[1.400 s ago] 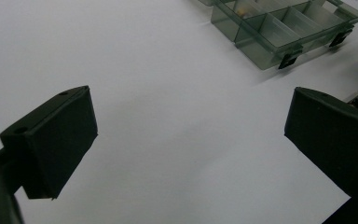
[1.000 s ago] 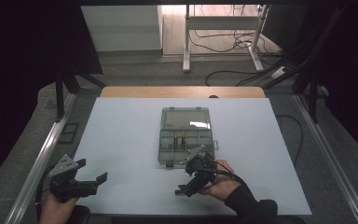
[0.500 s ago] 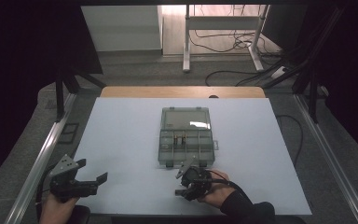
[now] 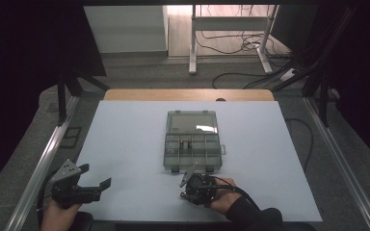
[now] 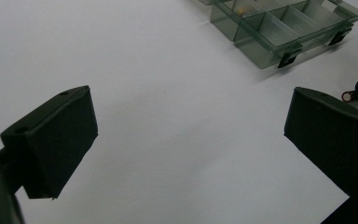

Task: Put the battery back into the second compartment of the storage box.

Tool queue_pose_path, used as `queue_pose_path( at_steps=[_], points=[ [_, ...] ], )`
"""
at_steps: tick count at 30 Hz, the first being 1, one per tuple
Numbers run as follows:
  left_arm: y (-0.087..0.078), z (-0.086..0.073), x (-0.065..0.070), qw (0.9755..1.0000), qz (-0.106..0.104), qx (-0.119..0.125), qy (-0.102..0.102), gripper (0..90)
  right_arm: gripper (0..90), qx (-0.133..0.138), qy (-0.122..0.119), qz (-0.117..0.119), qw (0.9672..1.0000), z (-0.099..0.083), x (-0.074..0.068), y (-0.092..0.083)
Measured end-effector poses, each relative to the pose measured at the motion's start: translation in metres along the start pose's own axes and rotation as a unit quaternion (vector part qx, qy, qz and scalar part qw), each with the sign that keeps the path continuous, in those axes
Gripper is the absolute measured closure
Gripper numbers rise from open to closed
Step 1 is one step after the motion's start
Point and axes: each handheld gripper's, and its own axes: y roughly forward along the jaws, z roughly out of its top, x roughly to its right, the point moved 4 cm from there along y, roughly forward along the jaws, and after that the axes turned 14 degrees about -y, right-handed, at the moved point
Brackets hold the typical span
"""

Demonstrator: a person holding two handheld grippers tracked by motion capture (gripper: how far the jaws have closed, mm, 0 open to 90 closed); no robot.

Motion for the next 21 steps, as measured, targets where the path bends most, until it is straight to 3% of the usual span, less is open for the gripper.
queue_pose_path(
  at_steps=[7, 21],
  points=[
    [0.000, 0.000, 0.000, 1.0000, 0.001, -0.001, 0.001, 3.1, 76.4, 0.006, -0.003, -0.015, 0.9999, 0.002, 0.003, -0.006],
    [0.000, 0.000, 0.000, 1.0000, 0.001, -0.001, 0.002, 3.1, 76.5, 0.027, 0.024, -0.034, 0.9988, 0.003, 0.016, -0.021]
  ],
)
